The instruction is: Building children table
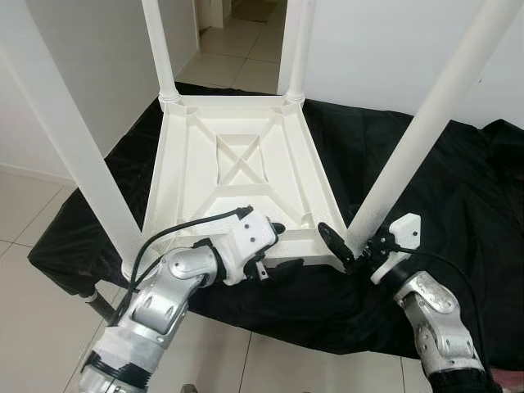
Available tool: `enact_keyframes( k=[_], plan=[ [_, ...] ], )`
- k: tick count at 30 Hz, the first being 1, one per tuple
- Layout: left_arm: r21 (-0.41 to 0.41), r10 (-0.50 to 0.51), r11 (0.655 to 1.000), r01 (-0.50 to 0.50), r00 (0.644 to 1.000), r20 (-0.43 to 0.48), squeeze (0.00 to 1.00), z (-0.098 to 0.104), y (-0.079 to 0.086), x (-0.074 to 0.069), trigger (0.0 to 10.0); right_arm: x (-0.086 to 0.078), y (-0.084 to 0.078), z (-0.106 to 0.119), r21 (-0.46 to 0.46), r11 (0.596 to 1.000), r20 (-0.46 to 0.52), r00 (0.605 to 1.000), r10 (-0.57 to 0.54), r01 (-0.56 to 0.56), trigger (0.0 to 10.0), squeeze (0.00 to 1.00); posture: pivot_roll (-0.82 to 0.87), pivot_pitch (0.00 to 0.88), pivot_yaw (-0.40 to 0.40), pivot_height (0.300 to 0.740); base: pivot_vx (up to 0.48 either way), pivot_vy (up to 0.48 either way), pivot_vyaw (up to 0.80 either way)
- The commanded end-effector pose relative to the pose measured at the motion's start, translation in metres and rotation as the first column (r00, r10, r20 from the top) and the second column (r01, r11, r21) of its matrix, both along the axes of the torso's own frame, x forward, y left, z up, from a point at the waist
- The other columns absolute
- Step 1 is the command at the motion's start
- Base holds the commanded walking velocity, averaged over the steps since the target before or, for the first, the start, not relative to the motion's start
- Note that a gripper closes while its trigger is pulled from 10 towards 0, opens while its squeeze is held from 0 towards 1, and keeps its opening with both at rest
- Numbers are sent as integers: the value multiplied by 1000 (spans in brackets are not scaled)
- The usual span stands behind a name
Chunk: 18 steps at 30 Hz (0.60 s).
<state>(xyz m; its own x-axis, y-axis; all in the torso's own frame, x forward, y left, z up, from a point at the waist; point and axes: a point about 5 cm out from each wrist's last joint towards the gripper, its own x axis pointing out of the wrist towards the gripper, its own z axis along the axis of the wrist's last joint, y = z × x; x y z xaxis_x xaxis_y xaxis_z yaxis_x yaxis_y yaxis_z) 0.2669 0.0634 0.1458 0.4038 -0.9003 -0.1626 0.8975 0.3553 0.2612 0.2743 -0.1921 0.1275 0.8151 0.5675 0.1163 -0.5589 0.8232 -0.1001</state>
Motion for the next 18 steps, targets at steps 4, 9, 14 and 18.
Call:
enact_keyframes(
  k=[4,9,14,18],
  plan=[
    [47,-183,981,186,981,-62,0,-3,-1,-16,10000,8,-8,-6,-31,998,-46,997,55,-57,6275,0,-76,0,-29,740,0,0,0],
    [45,-189,980,192,980,-61,0,-2,-4,-16,10000,11,-13,-4,-30,996,-60,994,86,-88,0,0,-81,0,-35,740,0,0,0],
    [36,-188,981,191,980,-59,0,-1,-7,-16,10000,12,-17,-7,-31,996,-68,994,86,-88,0,0,-88,0,-32,740,0,0,0],
    [37,-187,981,189,981,-59,0,-1,-9,-15,10000,11,-20,-12,-45,997,-86,995,59,-64,3765,0,-91,0,-28,740,0,0,0]
  ],
)
